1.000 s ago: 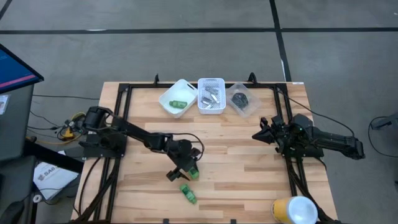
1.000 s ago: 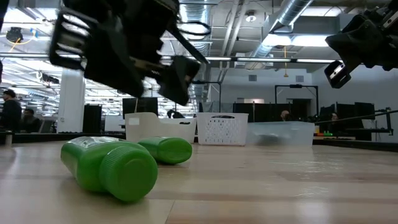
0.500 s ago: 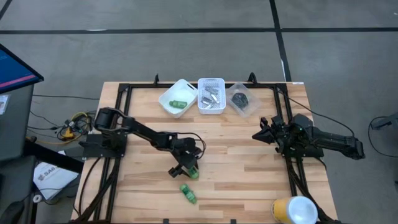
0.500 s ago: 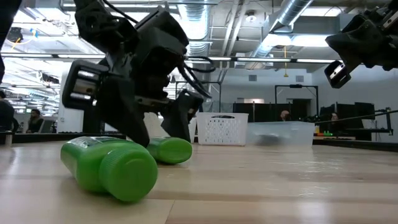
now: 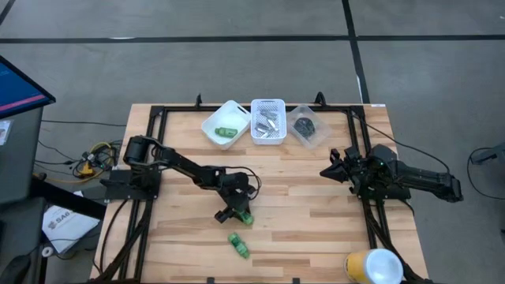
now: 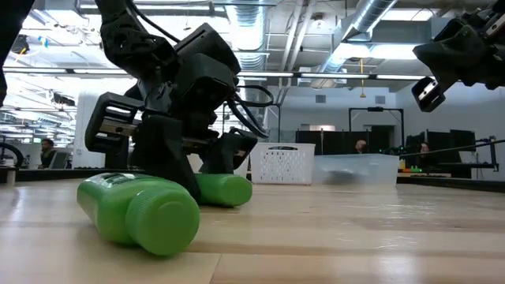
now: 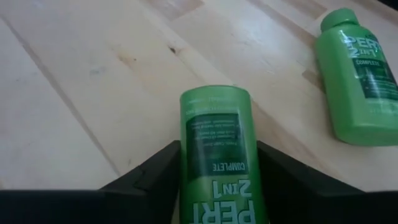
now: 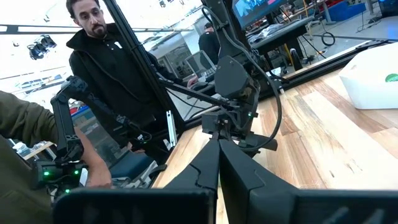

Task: Pick & Place Travel size toiletries
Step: Put the green shampoo bottle into the left white bin

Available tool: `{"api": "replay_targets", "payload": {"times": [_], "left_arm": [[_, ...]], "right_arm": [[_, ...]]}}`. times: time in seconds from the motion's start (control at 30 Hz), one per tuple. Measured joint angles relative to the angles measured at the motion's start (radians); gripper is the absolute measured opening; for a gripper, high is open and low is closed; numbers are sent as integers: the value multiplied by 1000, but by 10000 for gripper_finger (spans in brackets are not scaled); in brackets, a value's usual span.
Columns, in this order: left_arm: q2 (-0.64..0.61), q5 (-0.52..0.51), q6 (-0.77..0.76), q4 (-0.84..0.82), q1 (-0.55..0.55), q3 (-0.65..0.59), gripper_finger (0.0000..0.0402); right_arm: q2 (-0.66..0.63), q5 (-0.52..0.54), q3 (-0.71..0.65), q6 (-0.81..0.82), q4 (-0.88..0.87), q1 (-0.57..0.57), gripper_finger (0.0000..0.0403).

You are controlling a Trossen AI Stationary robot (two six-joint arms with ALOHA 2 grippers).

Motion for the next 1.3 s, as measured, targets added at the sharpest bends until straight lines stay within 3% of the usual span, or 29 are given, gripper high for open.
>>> {"api": "replay_targets", "payload": {"times": [0.17,0.53,0.73,0.93,1.3], "left_arm": [[-13,-9,1,-3,9,-3,152],[-75,-52,-64,9,7,4,173],[-206,-208,-69,12,19,4,158],[-370,-383,-158,14,80,4,173],[-668,-698,-270,19,307,5,167]], "right_arm": [[0,0,0,0,0,0,5],[0,0,0,0,0,0,5],[0,0,0,0,0,0,5],[0,0,0,0,0,0,5],[0,0,0,0,0,0,5]]}}
